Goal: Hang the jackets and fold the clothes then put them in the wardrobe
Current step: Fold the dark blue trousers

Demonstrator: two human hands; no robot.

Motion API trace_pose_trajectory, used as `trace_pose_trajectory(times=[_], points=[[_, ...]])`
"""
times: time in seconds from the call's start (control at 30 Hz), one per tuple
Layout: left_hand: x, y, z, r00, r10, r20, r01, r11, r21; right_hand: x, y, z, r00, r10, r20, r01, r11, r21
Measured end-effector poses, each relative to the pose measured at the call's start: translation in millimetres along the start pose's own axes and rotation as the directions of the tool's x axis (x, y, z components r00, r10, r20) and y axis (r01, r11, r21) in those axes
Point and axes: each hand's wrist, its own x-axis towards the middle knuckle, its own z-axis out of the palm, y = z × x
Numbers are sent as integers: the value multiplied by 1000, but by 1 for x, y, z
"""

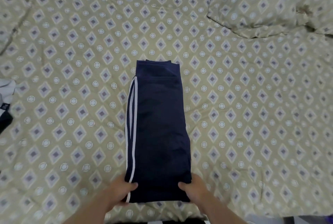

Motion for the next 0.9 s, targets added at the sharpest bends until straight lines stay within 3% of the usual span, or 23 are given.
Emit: trace_pose_trajectory(times=[0.07,0.17,0.27,0.33,0.4,0.5,0.7,0.83,0.9], points=[[-8,16,-9,985,131,-111,-144,982,-121,-13,-14,-4,990,-98,-97,107,991,85],[-20,58,-30,931,294,-214,-353,873,-337,-31,-56,-17,948,-278,-152,310,913,265],[-29,98,-48,935,294,-197,-354,742,-570,-33,-102,-34,954,-248,-170,301,813,499],[-33,127,-58,941,300,-159,-316,606,-729,-31,-136,-46,964,-242,-112,252,692,677],[-38,158,-69,927,356,-123,-310,536,-785,-27,-172,-60,951,-303,-58,223,546,807],[-40,207,-87,896,431,-108,-341,511,-789,-25,-227,-76,920,-390,-36,233,473,850],[-29,284,-106,842,481,-246,-521,601,-607,-17,-307,-82,887,-445,-126,403,610,683],[-1,294,-114,735,550,-397,-678,603,-419,3,-321,-83,843,-491,-220,517,631,578],[12,283,-115,664,541,-517,-725,637,-264,13,-315,-82,819,-479,-317,574,688,444]])
